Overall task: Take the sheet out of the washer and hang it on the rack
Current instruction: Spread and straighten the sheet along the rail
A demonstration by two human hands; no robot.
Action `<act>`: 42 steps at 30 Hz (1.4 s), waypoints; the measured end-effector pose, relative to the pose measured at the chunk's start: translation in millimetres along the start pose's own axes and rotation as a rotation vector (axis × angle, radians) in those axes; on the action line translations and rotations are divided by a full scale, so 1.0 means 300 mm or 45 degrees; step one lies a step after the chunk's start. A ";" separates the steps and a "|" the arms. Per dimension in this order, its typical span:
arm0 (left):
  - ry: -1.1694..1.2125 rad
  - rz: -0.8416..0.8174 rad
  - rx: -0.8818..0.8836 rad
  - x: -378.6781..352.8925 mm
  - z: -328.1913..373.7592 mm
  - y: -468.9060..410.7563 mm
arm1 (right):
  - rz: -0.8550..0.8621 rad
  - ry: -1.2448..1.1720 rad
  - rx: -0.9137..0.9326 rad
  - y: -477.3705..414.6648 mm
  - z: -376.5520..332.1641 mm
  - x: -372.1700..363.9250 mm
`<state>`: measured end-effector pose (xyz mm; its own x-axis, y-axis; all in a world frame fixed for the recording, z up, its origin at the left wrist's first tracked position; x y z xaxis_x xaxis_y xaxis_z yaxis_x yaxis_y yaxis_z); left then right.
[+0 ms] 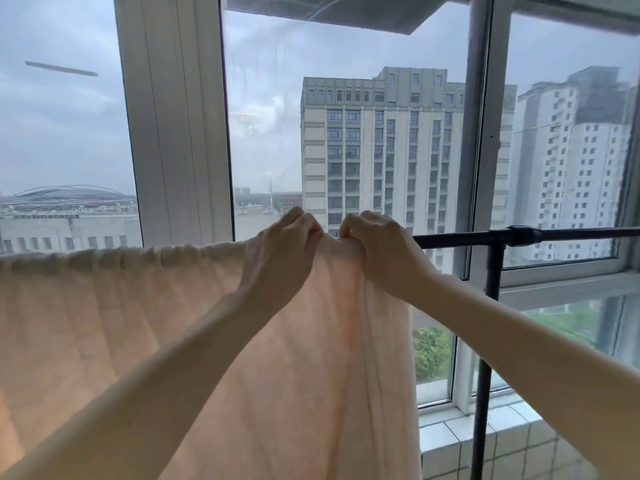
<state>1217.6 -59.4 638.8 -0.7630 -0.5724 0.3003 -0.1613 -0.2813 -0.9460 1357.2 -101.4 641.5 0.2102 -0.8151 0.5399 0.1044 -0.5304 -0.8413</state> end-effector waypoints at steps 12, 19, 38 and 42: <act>-0.029 -0.081 0.022 -0.125 0.232 -0.059 | 0.035 -0.178 0.067 -0.059 0.247 0.112; -0.063 -0.083 0.127 -0.198 0.264 -0.038 | -0.025 -0.158 0.200 0.003 0.315 0.076; -0.357 -0.042 0.224 -0.042 0.088 -0.038 | 0.004 -0.278 -0.008 -0.087 0.434 0.158; -0.302 -0.101 0.145 -0.072 0.143 -0.032 | -0.146 -0.258 0.099 -0.024 0.400 0.134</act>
<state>1262.5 -77.4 646.7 -0.5807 -0.7057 0.4059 -0.1329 -0.4097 -0.9025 1481.6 -102.3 666.3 0.3825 -0.6831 0.6221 0.2113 -0.5908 -0.7787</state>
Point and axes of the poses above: each hand's wrist, its own y-axis away from the middle knuckle, its own x-axis out of the back of the hand, z = x × y, the point moved 6 cm from there along -y, towards the middle knuckle, and after that the axes turned 8 degrees about z, right-handed, at the moved point
